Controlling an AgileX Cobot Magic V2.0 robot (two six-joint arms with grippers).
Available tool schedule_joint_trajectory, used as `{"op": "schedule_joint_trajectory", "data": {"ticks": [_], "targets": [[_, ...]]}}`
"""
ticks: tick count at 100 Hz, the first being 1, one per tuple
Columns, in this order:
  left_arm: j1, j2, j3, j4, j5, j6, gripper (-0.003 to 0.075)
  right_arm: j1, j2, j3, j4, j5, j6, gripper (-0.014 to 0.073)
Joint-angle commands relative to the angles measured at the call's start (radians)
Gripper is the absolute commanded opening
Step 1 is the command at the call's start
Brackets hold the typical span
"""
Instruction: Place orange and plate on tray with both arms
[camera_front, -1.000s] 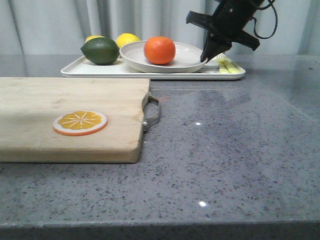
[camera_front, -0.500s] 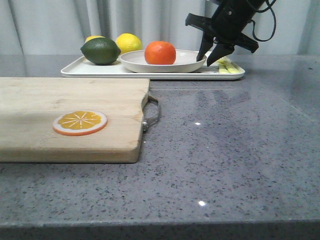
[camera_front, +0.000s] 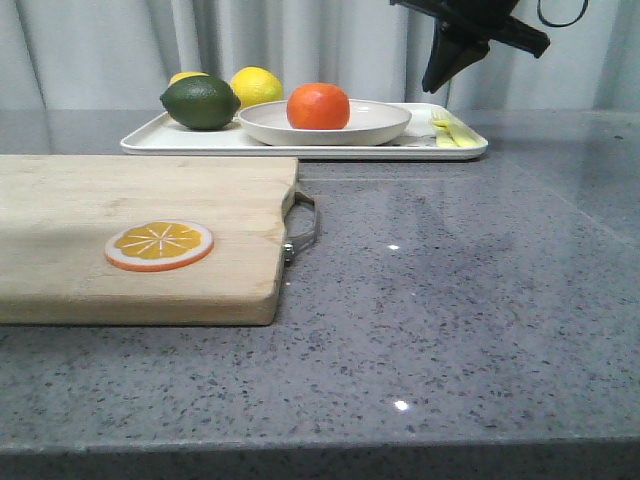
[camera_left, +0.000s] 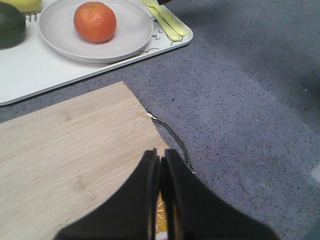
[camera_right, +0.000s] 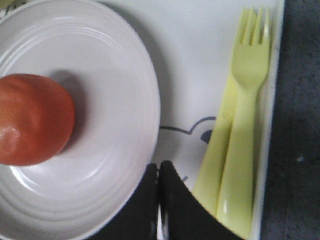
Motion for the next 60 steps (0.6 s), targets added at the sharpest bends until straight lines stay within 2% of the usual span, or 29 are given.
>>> {"op": "schedule_joint_trajectory", "data": {"ticks": [1,29,51,60], "targets": [[0.001,-0.024,-0.027,-0.016,-0.066,-0.007,-0.0019,-0.009,-0.100,-0.034,-0.037,0.017,-0.009,-0.0067],[0.001,-0.026,-0.027,-0.013,-0.068,-0.007,-0.0019,-0.005,-0.228,0.035,-0.046,0.062,-0.012,-0.0067],[0.001,-0.026,-0.027,-0.013,-0.068,-0.007,-0.0019,0.018,-0.384,0.209,-0.046,0.020,-0.058,-0.0067],[0.001,-0.026,-0.027,-0.011,-0.068,-0.007,-0.0019,0.032,-0.454,0.302,-0.047,-0.042,-0.080,-0.0067]]}}
